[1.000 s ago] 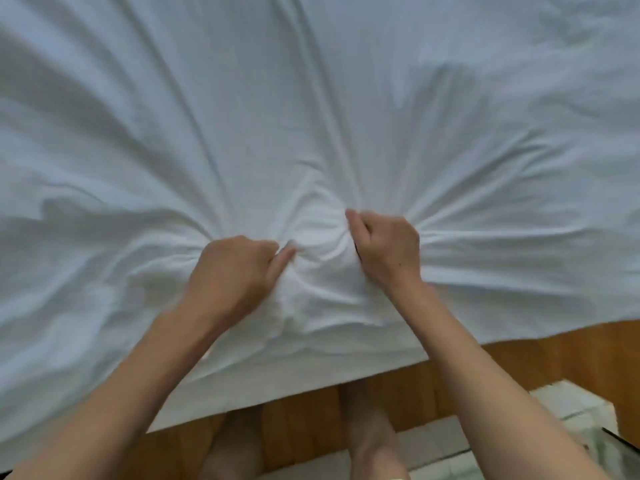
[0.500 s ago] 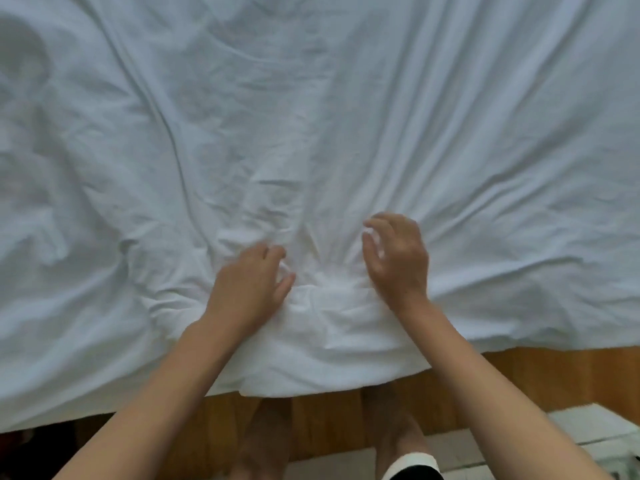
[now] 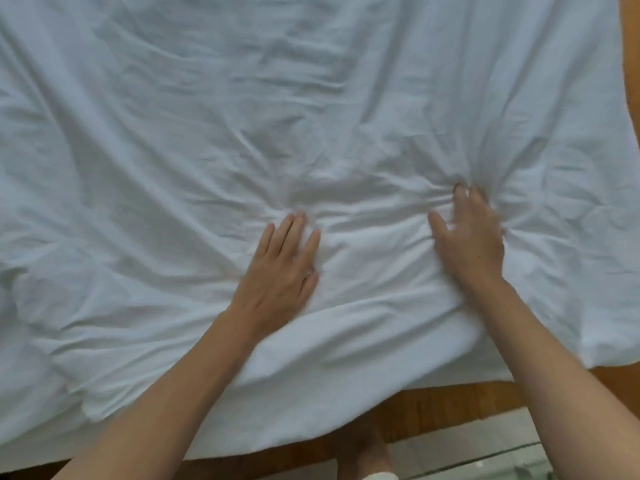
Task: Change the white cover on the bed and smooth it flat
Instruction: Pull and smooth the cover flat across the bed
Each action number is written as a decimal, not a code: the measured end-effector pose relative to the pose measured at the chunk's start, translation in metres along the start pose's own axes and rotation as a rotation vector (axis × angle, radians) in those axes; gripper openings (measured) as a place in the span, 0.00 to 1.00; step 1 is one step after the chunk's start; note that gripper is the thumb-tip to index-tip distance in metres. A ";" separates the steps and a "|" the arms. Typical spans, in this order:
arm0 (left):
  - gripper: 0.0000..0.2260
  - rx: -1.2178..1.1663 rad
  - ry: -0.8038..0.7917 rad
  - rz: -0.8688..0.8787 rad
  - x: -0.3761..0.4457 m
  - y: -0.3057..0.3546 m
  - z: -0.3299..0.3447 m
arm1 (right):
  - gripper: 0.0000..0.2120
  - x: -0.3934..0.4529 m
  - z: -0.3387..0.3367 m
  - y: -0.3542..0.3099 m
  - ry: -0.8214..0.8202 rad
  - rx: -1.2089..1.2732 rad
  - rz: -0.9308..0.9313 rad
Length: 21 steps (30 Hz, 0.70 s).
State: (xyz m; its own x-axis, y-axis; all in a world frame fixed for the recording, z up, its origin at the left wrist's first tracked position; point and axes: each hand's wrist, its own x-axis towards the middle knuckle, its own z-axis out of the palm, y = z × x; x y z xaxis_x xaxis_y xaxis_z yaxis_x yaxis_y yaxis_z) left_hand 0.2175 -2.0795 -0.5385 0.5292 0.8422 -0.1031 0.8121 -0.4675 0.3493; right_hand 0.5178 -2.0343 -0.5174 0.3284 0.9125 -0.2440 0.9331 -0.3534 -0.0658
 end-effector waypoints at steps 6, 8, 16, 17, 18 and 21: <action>0.33 -0.074 -0.051 0.461 0.028 0.077 0.015 | 0.47 0.012 -0.029 0.087 0.070 0.011 0.207; 0.36 -0.052 -0.062 0.434 0.037 0.098 0.032 | 0.47 0.005 -0.013 0.097 0.113 0.062 0.333; 0.13 -0.040 0.145 0.454 0.065 0.109 0.050 | 0.25 0.028 0.007 0.095 0.287 0.064 0.227; 0.12 -0.070 0.137 0.440 0.069 0.111 0.044 | 0.25 0.029 0.001 0.099 0.286 0.072 0.207; 0.12 -0.115 0.126 0.403 0.071 0.114 0.034 | 0.25 0.027 -0.006 0.102 0.304 0.091 0.178; 0.16 -0.285 0.089 0.304 0.077 0.131 -0.019 | 0.23 0.019 -0.038 0.110 0.398 0.142 0.056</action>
State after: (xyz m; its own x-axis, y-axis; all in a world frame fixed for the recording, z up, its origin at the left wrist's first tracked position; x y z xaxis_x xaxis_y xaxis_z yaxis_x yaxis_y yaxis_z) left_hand 0.3597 -2.0710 -0.4826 0.7008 0.7031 0.1207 0.5153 -0.6159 0.5960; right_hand 0.6320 -2.0480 -0.4929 0.4347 0.8896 0.1400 0.8920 -0.4040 -0.2026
